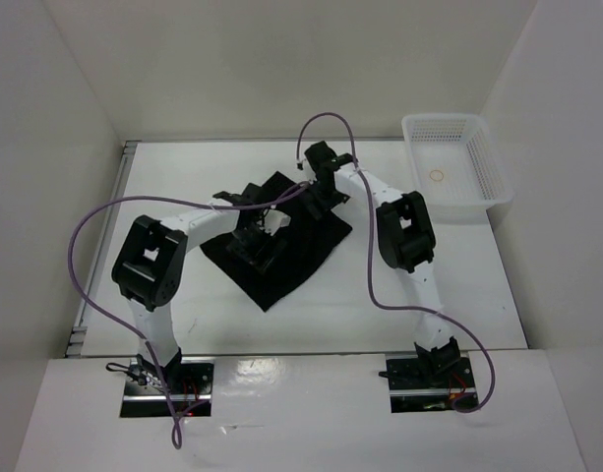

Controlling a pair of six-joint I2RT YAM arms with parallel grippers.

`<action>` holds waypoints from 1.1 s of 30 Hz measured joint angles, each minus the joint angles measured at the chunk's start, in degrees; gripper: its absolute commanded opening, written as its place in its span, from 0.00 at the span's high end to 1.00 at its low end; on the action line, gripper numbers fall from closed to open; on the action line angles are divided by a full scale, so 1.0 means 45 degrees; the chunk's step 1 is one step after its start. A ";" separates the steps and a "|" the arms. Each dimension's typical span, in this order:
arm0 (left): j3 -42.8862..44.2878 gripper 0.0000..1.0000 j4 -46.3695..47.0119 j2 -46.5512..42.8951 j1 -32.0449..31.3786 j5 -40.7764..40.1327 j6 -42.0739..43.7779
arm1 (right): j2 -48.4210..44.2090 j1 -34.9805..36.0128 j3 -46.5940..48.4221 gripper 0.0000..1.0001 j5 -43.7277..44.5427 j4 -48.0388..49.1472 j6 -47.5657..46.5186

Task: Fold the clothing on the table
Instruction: Flatten the skirt out

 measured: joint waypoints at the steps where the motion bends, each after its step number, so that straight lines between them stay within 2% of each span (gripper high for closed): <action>1: -0.0010 0.00 -0.0151 -0.0024 -0.0194 0.0223 0.0131 | 0.0500 0.0024 0.0860 0.00 0.0102 -0.0073 0.0000; 6: -0.0049 0.00 -0.0510 -0.0102 -0.0976 0.1273 0.0534 | 0.3065 0.0146 0.5382 0.00 0.0296 -0.0933 0.0019; 10: -0.0107 0.00 -0.0695 -0.0112 -0.1520 0.2059 0.0889 | 0.6139 0.0214 1.1215 0.00 0.0291 -0.2220 0.0010; 14: -0.0160 0.00 -0.1010 -0.0112 -0.2006 0.2943 0.1321 | 0.7053 0.0325 1.2915 0.00 0.0248 -0.3031 -0.0087; 19: -0.0112 0.00 -0.1447 -0.0316 -0.2259 0.3677 0.1797 | 0.7145 0.0403 1.3347 0.00 -0.0792 -0.3949 -0.0078; 23: 0.0272 0.00 -0.1608 -0.1870 -0.2239 0.3390 0.1812 | 0.6407 0.0287 1.3153 0.00 -0.1977 -0.4668 0.0068; 29: 0.0899 0.00 -0.0423 -0.5557 -0.1103 0.2307 0.1511 | 0.2220 -0.0257 1.1531 0.00 -0.3274 -0.5003 0.0593; 33: 0.0374 0.00 0.0486 -0.6062 -0.0053 0.1258 0.0806 | -0.0947 -0.0670 0.8718 0.00 -0.4022 -0.4779 0.0894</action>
